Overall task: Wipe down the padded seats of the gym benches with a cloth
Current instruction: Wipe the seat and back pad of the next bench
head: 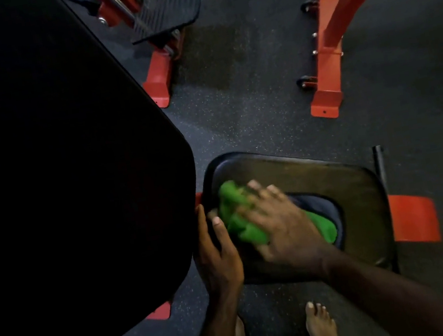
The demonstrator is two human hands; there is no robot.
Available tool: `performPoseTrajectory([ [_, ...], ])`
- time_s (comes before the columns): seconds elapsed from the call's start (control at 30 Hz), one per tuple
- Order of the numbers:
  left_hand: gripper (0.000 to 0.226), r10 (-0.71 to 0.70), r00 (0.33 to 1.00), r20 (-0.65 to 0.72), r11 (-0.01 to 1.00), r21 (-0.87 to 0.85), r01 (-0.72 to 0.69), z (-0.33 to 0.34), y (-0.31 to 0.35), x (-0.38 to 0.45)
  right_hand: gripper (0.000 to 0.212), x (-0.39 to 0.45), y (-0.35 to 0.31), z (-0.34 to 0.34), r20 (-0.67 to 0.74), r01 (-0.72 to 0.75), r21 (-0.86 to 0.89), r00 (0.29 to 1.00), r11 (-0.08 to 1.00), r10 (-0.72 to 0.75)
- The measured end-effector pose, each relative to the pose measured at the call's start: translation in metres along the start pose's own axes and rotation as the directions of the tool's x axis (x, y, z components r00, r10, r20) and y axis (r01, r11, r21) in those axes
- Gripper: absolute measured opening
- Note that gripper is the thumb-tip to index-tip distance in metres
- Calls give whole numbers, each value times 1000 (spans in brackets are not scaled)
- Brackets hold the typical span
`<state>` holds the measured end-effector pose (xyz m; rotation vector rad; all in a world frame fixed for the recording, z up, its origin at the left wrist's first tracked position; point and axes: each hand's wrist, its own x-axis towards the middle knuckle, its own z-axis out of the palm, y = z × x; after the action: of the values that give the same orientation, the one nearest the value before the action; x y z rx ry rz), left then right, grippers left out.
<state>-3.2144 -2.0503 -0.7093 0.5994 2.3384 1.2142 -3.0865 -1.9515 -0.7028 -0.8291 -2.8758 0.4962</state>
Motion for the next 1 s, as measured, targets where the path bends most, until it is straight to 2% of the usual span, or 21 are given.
performPoseTrajectory([
  [0.03,64,-12,1000,0,1000,0,12,-2,0,-3,68,1,2,-1,-71,-237,42,968,971,239],
  [0.07,63,-19,1000,4,1000,1,19,-4,-2,-6,68,3,-2,-2,-119,-455,115,876,883,467],
  [0.1,64,-22,1000,12,1000,2,22,-5,-2,-9,68,3,-12,-2,-138,-559,178,800,810,583],
  [0.13,64,-24,1000,12,1000,6,23,-7,-3,-11,68,0,-23,0,-135,-547,199,807,813,575],
  [0.2,64,-40,999,15,999,11,40,-10,-7,-14,68,-22,-41,9,-64,-224,109,971,968,232],
  [0.27,61,-59,998,23,998,4,59,-13,-10,-19,70,-41,-31,6,82,139,3,987,990,-139],
  [0.3,60,-55,998,20,998,-5,55,-14,-10,-21,69,-44,-19,5,85,165,-17,983,986,-163],
  [0.37,60,-63,998,6,998,-26,63,-15,-9,-24,69,-41,-8,7,-27,-154,20,988,988,154],
  [0.43,61,-86,996,2,995,-60,86,-16,-7,-26,72,-36,-25,6,-102,-523,128,838,842,536],
  [0.47,60,-89,996,-5,993,-73,89,-17,-7,-25,72,-35,-40,9,-110,-544,154,820,825,561],
  [0.5,60,-91,996,-7,993,-80,90,-18,-8,-23,71,-39,-54,16,-99,-460,152,874,875,476],
  [0.57,59,-101,995,-4,991,-93,100,-21,-11,-22,68,-54,-65,22,28,-75,48,997,996,74],
  [0.63,59,-99,995,5,990,-99,99,-22,-12,-21,68,-58,-44,18,94,163,-33,983,986,-159],
  [0.67,59,-90,996,6,991,-100,90,-23,-13,-21,69,-56,-37,17,64,88,-33,994,996,-86],
  [0.7,58,-81,997,8,991,-103,81,-23,-12,-20,71,-53,-33,18,-1,-112,12,994,994,112],
  [0.77,58,-68,998,15,991,-114,69,-25,-12,-21,76,-45,-48,16,-80,-529,146,836,836,543],
  [0.8,58,-64,998,18,991,-114,66,-26,-12,-21,76,-42,-61,17,-100,-562,157,809,812,580],
  [0.87,60,-74,997,22,993,-89,76,-27,-16,-21,71,-47,-78,29,-84,-298,97,948,950,306],
  [0.93,59,-83,996,22,994,-68,84,-28,-17,-25,75,-56,-66,25,29,66,-41,997,997,-65],
  [0.97,57,-86,996,15,995,-57,87,-28,-17,-27,80,-57,-53,22,57,124,-88,991,988,-120],
  [1.0,54,-84,996,9,995,-48,84,-28,-18,-29,84,-56,-44,20,38,55,-104,998,993,-51],
])
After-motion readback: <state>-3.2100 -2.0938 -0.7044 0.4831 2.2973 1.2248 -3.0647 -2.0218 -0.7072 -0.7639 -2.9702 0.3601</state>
